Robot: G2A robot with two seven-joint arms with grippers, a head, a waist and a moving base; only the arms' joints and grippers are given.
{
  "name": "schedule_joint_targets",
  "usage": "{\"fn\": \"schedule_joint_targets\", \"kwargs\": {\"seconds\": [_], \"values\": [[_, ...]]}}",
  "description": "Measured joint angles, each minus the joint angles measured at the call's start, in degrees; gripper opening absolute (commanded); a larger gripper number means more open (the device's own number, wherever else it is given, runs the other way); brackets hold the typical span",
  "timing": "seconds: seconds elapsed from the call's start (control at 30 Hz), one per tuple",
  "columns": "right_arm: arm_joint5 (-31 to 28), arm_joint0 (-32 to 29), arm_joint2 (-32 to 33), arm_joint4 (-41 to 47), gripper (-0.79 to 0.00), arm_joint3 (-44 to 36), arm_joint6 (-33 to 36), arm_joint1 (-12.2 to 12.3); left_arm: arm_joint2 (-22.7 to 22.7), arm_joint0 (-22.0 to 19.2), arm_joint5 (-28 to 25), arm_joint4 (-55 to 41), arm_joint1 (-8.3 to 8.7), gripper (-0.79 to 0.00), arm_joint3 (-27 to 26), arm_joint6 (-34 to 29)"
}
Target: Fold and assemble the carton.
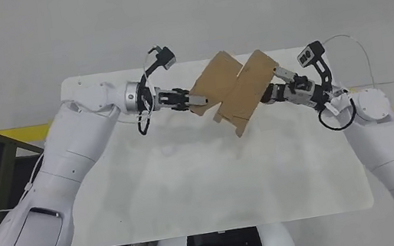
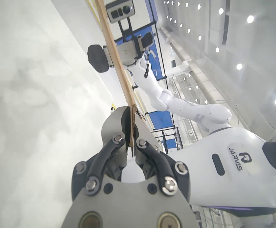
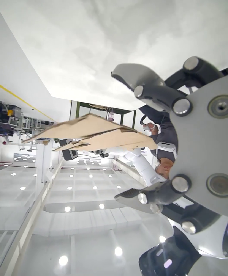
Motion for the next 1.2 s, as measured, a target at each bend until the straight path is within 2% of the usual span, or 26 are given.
{"fn": "schedule_joint_targets", "kwargs": {"seconds": [0.17, 0.33, 0.47, 0.73, 1.2], "values": [[-1.2, 2.83, -0.35, -0.05, 0.0, 5.31, 10.88, 0.1, 0.33, -0.84, 4.33, -2.23, 0.4, -0.785, -0.64, -7.83], [-3.51, 5.82, -1.49, -3.8, 0.0, 9.84, 17.03, 0.06, 1.7, 0.36, 6.01, -5.6, 1.6, -0.785, -3.28, -9.36], [-4.41, 7.42, -3.21, -6.39, 0.0, 9.81, 17.39, -0.21, 4.83, 0.25, 5.96, -6.51, 3.11, -0.785, -4.86, -9.31], [-2.99, 6.51, -4.98, -3.41, 0.0, 5.04, 18.74, 0.4, 10.46, -2.29, 5.95, -9.32, 5.75, -0.785, -7.77, -9.31], [-3.07, 5.56, -7.02, -4.79, 0.0, 0.04, 18.68, 3.2, 13.11, -3.76, 5.94, -13.75, 7.61, -0.785, -9.0, -9.32]]}}
